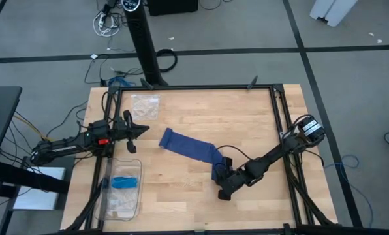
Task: Roll bandage
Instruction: Roll the blue bandage
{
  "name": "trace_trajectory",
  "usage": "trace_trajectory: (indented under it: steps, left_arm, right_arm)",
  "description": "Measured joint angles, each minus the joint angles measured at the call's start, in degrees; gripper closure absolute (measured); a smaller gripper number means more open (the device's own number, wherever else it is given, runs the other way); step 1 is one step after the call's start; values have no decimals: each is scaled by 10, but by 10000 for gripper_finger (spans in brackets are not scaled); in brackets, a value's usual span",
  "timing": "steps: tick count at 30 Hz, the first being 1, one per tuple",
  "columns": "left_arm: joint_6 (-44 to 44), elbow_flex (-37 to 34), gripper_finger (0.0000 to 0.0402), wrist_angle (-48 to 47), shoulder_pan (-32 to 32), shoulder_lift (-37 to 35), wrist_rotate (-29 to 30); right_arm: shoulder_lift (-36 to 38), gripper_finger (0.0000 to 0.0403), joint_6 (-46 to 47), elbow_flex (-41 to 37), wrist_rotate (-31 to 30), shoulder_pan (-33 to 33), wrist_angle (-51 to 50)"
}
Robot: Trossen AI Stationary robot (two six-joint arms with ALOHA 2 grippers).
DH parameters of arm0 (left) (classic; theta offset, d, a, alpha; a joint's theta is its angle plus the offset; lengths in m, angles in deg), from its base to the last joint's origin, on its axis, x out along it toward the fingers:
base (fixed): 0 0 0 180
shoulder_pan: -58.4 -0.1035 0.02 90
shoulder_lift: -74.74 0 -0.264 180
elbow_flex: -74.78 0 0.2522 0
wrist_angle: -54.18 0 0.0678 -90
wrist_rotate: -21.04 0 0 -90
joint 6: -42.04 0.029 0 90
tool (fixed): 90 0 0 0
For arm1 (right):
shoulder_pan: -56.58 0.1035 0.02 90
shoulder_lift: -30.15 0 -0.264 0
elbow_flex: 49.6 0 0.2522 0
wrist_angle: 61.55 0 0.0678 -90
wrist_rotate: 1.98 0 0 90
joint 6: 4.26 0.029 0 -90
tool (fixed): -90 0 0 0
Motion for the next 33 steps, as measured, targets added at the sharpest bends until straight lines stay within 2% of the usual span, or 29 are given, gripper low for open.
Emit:
trace_trajectory:
  steps: [6,11,14,19,22,28,33]
  left_arm:
    - [0,0,390,0,0,0,0]
    - [0,0,390,0,0,0,0]
    - [0,0,390,0,0,0,0]
    - [0,0,390,0,0,0,0]
    - [0,0,390,0,0,0,0]
    - [0,0,390,0,0,0,0]
    - [0,0,390,0,0,0,0]
  right_arm:
    - [12,400,4,0,-21,18,-3]
    - [53,401,-9,0,-35,24,-25]
    - [87,401,-12,0,-69,24,-49]
    - [144,401,-8,0,-153,13,-121]
    - [171,402,4,0,-181,2,-173]
    - [208,402,63,0,-209,-18,-310]
    - [212,402,137,0,-200,-23,-420]
